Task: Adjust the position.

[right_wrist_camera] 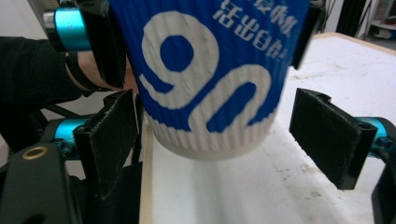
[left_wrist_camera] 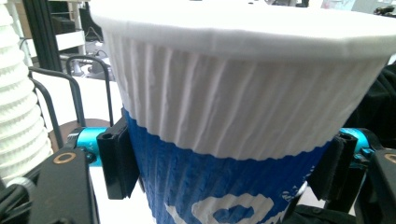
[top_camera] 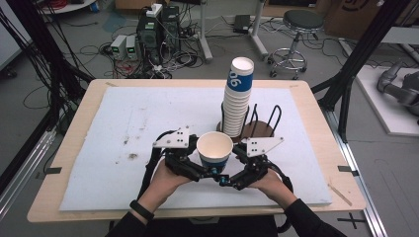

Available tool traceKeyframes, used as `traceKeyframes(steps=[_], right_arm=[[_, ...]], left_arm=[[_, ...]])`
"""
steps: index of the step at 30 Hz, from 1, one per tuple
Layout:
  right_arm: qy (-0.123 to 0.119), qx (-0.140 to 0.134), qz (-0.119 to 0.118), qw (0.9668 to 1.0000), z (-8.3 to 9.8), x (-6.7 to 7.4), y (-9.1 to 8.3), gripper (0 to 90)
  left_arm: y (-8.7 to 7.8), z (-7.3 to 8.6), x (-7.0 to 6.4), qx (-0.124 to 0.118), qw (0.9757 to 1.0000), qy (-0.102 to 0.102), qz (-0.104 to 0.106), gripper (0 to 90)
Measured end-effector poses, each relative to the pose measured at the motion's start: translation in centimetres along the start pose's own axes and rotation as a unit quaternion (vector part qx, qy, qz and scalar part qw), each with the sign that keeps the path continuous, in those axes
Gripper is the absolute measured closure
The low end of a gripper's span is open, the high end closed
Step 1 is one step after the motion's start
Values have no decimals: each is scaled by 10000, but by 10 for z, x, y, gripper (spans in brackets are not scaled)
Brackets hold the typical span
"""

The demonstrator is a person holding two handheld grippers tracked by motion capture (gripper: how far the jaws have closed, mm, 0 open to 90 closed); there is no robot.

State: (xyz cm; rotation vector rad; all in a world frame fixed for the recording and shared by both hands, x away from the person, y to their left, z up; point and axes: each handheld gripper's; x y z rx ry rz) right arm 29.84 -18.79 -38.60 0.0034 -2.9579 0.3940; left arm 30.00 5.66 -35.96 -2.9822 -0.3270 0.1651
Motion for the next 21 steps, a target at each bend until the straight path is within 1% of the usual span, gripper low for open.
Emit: traceKeyframes(steps=[4, 6, 7, 13, 16, 19, 20, 21], right_arm=[[-27, -14, -25, 10000, 0, 1, 2, 257], [-27, -20, -35, 10000, 1, 0, 3, 277], [-28, -27, -45, 10000, 1, 0, 2, 304], [-68, -42, -34, 10000, 1, 1, 2, 312], [-116, -48, -7, 9999, 1, 1, 2, 313], [-116, -52, -17, 9999, 2, 1, 3, 312], [-102, -65, -18, 9999, 2, 1, 3, 312], [-76, -80, -31, 9999, 3, 1, 3, 313]], left_arm=[[2, 1, -2, 6, 10000, 2, -2, 254], [2, 1, -1, 15, 10000, 38, -2, 254], [2, 1, -1, 7, 10000, 14, -18, 254], [2, 0, -2, 9, 10000, 34, -45, 232], [1, -1, -2, -78, 9999, 21, -82, 179], [-1, -3, -2, -127, 9998, -17, -119, 153], [-2, -4, -2, -138, 9998, 17, -119, 152], [-2, -5, -2, -161, 9998, 4, -114, 152]])
Point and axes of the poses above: each handheld gripper's, and its own axes: y roughly forward along the jaws, z roughly out of its underside, x roughly to its left, and after that the axes turned 7 degrees about -z, right-handed
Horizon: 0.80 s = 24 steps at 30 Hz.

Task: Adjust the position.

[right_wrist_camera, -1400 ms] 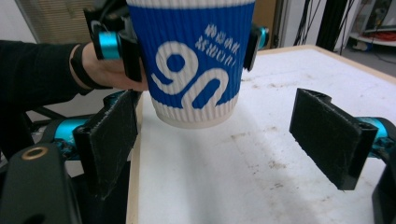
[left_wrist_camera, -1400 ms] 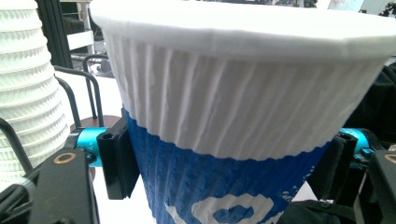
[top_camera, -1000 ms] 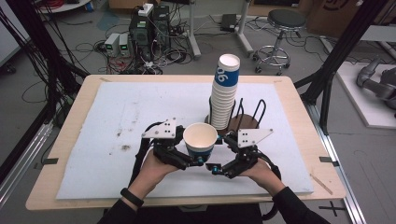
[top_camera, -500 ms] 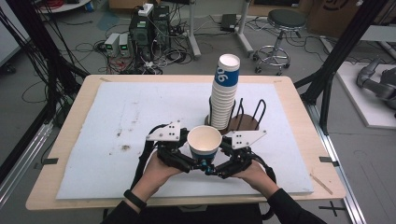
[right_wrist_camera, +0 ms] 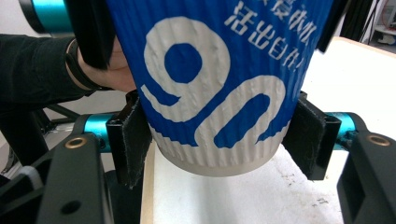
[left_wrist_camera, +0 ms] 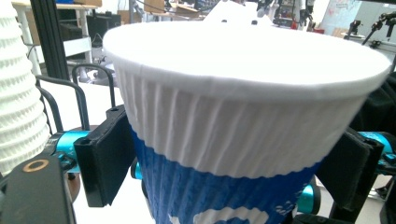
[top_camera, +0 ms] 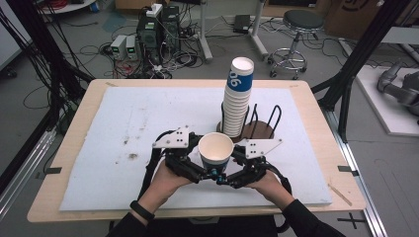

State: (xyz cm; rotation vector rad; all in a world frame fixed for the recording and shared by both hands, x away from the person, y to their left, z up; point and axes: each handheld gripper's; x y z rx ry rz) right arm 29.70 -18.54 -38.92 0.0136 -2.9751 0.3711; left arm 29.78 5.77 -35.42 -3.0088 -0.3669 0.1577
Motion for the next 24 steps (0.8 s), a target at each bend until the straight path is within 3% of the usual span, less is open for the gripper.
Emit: traceKeyframes(steps=[7, 14, 16, 18, 24], right_arm=[[20, -23, -29, 10000, 0, 0, 1, 313], [10, -22, -13, 10000, 1, 0, 2, 310], [17, 9, -5, 10000, 1, 0, 2, 294], [2, 55, 37, 10000, 0, 1, 4, 217], [-59, -34, 44, 10000, -4, 5, 7, 207]], left_arm=[[0, -3, -1, -25, 9999, 63, -94, 157], [-1, -3, -1, -36, 10000, 85, -34, 225], [-1, -3, -1, -36, 10000, 83, -26, 229], [-1, -3, 0, -28, 10000, 88, -15, 233], [0, -2, -1, 0, 9999, 103, -1, 236]])
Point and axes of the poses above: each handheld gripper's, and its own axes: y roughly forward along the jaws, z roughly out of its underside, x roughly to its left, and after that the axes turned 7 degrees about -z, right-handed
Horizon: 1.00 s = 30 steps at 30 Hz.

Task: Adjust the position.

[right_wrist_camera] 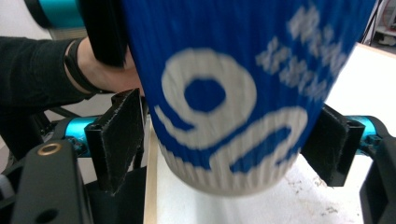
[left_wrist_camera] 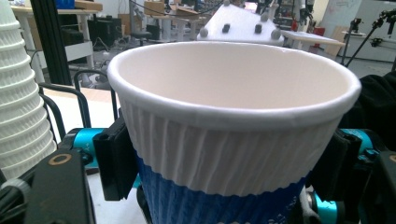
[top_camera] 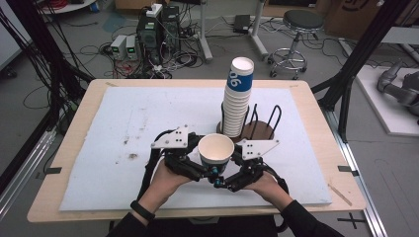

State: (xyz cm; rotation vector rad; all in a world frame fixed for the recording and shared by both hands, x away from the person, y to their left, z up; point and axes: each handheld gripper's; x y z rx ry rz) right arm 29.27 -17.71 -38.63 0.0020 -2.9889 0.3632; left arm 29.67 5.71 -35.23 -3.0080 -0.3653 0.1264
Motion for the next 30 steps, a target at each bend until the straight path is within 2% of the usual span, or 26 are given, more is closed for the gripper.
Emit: traceKeyframes(steps=[6, 7, 16, 20, 30], right_arm=[[58, -201, 100, 9997, -3, -1, -4, 214], [83, -226, 79, 9997, -3, -1, -5, 240], [40, -199, 64, 9998, -2, -1, -5, 281], [12, -166, 90, 9998, -1, -1, -4, 282], [0, -118, 53, 9999, 0, -1, -2, 282]], left_arm=[[2, 2, 0, 38, 10000, 4, 15, 238], [2, 2, 0, 36, 10000, 9, 13, 238], [2, 2, 0, 47, 10000, -35, -30, 210], [1, 1, 0, -35, 9999, -124, 26, 173], [-1, -1, 0, -159, 9997, -208, 24, 172]])
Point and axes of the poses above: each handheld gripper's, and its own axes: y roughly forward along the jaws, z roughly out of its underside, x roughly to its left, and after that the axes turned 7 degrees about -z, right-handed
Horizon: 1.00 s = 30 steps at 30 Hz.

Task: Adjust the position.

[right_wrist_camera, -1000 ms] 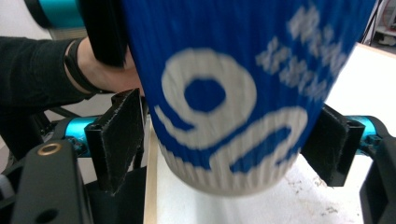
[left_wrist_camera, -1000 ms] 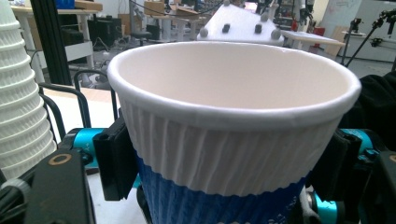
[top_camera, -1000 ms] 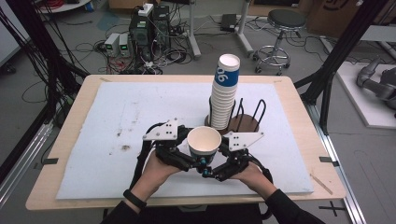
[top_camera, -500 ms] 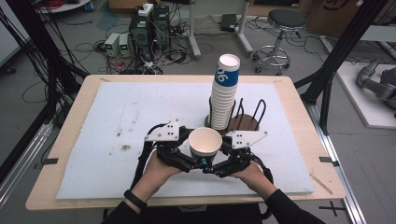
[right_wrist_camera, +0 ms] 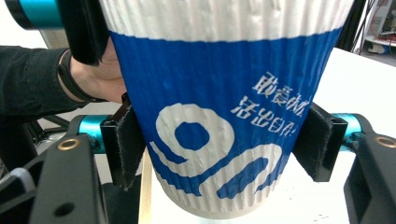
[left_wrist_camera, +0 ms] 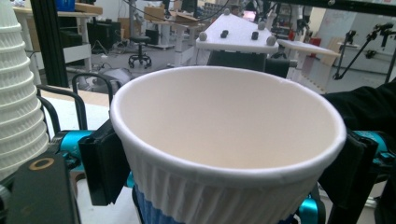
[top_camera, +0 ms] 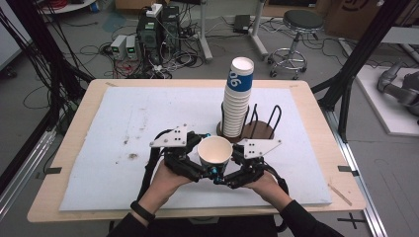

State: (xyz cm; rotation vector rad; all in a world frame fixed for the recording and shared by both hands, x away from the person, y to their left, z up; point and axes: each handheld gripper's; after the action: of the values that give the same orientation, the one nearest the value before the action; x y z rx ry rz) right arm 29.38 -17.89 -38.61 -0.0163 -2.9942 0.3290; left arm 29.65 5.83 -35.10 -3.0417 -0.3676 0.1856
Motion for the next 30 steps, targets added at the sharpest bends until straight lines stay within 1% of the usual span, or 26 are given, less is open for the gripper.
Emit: traceKeyframes(steps=[4, 10, 12, 14, 16, 19, 20, 23, 27, 30], right_arm=[[-39, -22, -23, 10000, 0, 0, 1, 283], [-135, -24, 6, 9999, -1, 1, 0, 281], [-149, -13, 11, 9999, -1, 1, -1, 257], [-138, 3, 77, 9999, -1, 1, -3, 216], [-127, 3, 83, 9999, -2, 0, -6, 208], [-79, -3, 98, 9999, -2, -2, -12, 187], [-44, 13, 126, 9999, -2, -3, -15, 179], [-100, 118, 244, 9996, -2, -4, -23, 179], [-121, 92, 446, 9989, -2, -7, -35, 179], [-68, 99, 638, 9979, -1, -9, -44, 180]], left_arm=[[0, -1, -2, -9, 10000, 41, 13, 181], [-1, -3, -3, 24, 9999, 171, 6, 210], [-1, -3, -3, 73, 9997, 228, -24, 211], [-2, -3, -2, 96, 9996, 250, -44, 211], [-4, -3, -1, 99, 9996, 252, -45, 212], [-7, -2, 1, 148, 9994, 284, -109, 212], [-8, -1, 2, 135, 9994, 277, -125, 212], [-11, -1, 5, 163, 9992, 305, -190, 212], [-16, 1, 9, 175, 9990, 303, -278, 212], [-20, 2, 11, 225, 9984, 357, -367, 212]])
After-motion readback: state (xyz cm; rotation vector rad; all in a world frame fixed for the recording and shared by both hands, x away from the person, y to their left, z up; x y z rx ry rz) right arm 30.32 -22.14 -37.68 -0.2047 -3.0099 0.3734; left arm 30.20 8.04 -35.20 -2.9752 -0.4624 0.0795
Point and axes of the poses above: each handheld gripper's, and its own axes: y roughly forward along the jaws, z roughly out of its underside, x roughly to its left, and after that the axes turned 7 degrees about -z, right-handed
